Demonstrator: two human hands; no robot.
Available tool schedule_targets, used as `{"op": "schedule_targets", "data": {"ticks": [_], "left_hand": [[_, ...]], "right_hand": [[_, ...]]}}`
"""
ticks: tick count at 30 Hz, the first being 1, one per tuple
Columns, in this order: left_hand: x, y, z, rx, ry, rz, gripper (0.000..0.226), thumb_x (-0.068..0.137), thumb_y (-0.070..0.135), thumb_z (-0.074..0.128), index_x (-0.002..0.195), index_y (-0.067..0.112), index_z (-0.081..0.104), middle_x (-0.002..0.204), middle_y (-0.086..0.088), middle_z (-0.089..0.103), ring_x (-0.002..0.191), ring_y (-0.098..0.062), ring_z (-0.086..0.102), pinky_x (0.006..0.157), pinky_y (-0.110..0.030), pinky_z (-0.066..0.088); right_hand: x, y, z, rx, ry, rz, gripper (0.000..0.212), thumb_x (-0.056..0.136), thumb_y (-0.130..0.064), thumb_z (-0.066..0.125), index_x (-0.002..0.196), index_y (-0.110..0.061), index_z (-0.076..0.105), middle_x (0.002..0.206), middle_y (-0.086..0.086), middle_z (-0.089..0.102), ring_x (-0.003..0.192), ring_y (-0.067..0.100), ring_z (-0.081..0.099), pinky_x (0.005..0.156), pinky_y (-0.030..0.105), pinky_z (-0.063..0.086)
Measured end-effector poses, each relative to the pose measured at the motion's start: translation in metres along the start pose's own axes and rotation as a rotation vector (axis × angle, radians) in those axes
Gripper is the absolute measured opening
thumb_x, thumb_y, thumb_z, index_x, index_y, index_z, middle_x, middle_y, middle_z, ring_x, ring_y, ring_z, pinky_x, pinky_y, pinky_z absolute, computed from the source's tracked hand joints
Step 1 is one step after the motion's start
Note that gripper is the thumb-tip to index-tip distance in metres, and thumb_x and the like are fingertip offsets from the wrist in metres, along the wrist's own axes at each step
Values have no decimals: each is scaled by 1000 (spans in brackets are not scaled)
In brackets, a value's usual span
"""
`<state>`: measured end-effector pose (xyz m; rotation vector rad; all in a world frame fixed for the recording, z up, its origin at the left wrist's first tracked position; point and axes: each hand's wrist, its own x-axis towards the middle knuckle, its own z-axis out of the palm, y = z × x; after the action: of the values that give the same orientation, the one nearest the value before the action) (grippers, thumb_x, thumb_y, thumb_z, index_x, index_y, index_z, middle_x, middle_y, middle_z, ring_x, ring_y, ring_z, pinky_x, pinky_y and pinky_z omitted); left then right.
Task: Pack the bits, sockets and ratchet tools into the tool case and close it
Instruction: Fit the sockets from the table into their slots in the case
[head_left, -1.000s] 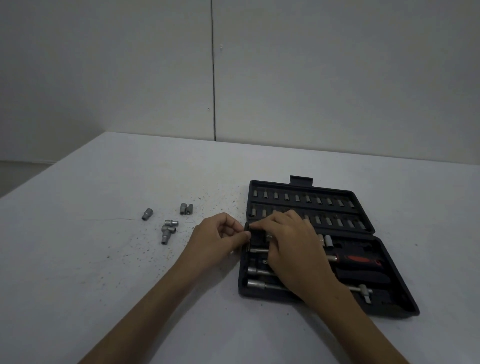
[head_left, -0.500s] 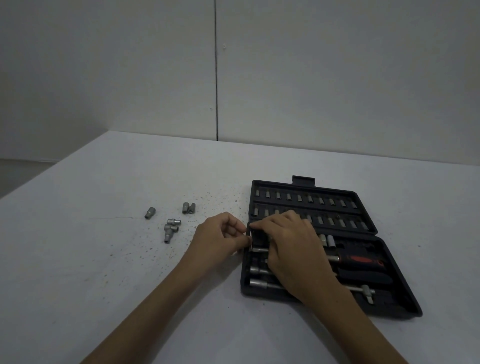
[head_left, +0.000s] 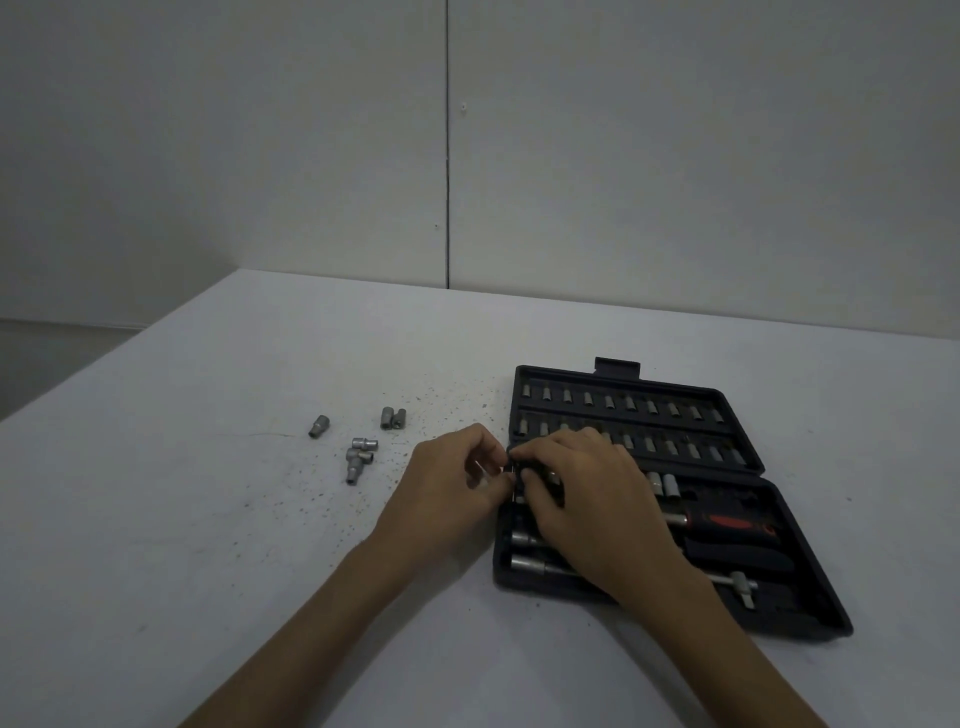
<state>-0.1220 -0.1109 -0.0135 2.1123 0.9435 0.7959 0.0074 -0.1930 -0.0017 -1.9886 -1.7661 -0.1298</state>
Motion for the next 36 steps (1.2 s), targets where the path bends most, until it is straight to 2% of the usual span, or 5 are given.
{"op": "schedule_targets", "data": {"ticks": [5, 12, 19, 26, 36], "left_hand": [[3, -5, -8, 143, 53, 65, 4, 85, 22, 63, 84, 25, 61, 81, 18, 56, 84, -4, 54, 73, -21, 45], [17, -28, -41, 254, 150, 42, 8, 86, 13, 59, 90, 20, 61, 93, 5, 62, 91, -13, 56, 82, -34, 50], [34, -51, -56, 293, 185, -150, 24, 82, -2, 58, 104, 6, 64, 110, -10, 63, 91, -14, 52, 81, -22, 40], [37, -60, -57, 266, 204, -90, 30, 78, -6, 58, 104, 8, 63, 109, -10, 61, 86, -15, 55, 76, -28, 48], [38, -60, -55, 287, 223, -78, 24, 83, -6, 56, 103, 2, 65, 94, -8, 67, 78, -9, 53, 67, -8, 37]], "right_hand": [[7, -11, -4, 92, -39, -27, 26, 94, -25, 49, 116, -27, 63, 109, -9, 62, 103, 10, 51, 90, 28, 42], [25, -33, 4, 94, -115, -78, 30, 96, -30, 44, 123, -28, 58, 120, -7, 60, 112, 13, 48, 93, 30, 39], [42, -48, 25, 30, -159, -91, 33, 95, -25, 42, 124, -23, 57, 122, 0, 61, 112, 20, 48, 89, 35, 39], [40, -43, 39, 26, -156, -90, 32, 95, -23, 41, 123, -22, 58, 119, -1, 59, 107, 18, 48, 83, 29, 36], [38, -44, 39, 42, -134, -96, 32, 95, -24, 41, 123, -22, 58, 118, -2, 59, 105, 17, 48, 83, 28, 36]]}}
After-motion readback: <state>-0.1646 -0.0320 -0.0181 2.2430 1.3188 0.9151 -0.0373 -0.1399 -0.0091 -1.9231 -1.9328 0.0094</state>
